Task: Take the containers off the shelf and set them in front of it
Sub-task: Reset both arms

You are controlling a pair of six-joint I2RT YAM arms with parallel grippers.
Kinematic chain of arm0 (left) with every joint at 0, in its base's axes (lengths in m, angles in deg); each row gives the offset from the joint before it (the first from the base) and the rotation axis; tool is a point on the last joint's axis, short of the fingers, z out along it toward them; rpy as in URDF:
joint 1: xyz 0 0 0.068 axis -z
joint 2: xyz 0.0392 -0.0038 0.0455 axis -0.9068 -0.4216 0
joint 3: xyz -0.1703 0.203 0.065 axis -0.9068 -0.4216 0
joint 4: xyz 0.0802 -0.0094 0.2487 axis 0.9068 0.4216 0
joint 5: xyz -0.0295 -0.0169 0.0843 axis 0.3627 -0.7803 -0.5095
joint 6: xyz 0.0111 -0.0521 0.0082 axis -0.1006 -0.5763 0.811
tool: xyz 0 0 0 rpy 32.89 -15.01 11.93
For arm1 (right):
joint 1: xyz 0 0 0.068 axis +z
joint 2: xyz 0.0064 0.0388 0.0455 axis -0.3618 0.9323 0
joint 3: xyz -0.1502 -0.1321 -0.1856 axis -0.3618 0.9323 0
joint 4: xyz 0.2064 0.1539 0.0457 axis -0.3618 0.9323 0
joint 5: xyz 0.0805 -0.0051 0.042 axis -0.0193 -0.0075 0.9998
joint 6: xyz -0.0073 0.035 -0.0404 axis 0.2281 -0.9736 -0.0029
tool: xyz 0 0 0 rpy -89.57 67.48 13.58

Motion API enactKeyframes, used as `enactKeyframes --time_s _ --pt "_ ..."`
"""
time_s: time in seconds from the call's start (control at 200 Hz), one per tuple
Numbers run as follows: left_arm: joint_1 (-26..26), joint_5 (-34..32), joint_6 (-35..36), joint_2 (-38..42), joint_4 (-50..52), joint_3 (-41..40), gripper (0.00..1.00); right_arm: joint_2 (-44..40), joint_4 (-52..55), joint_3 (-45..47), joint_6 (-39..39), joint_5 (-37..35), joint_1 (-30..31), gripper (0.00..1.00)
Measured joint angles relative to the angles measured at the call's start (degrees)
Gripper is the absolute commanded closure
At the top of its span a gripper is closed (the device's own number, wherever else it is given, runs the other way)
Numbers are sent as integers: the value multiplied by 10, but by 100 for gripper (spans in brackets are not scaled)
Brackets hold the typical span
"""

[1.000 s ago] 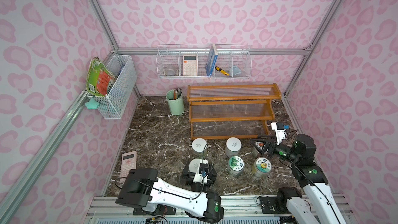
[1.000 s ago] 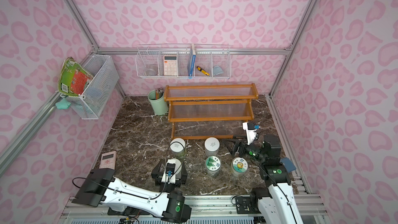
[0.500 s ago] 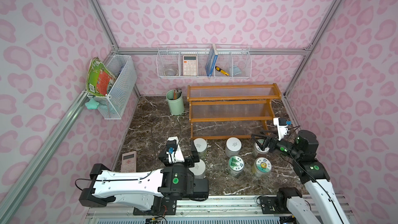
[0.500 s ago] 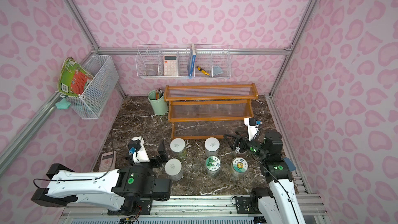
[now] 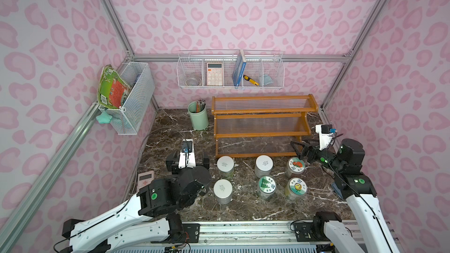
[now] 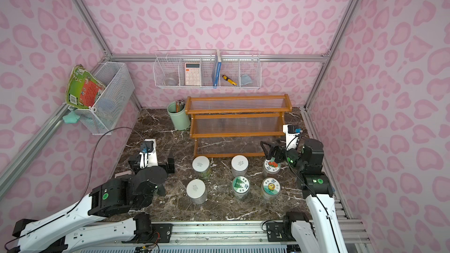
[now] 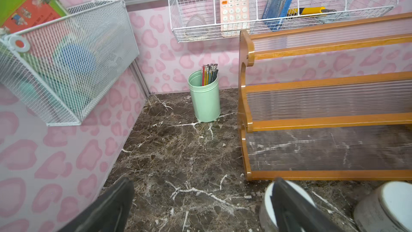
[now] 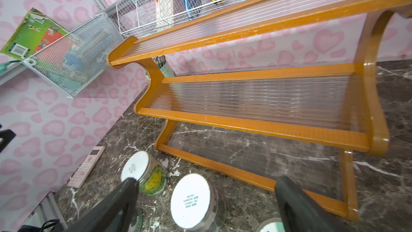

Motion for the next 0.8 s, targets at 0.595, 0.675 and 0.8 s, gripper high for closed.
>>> enactKeyframes --time_s 0.595,0.675,0.8 --pt "-303 223 150 -54 -251 -80 1 30 -76 -1 16 -145 -81 1" --pt "-331 248 158 -65 -276 -94 1 30 -103 14 17 -173 -85 1" --pt "-371 283 158 -69 -304 -121 1 18 -163 70 30 -213 -86 1"
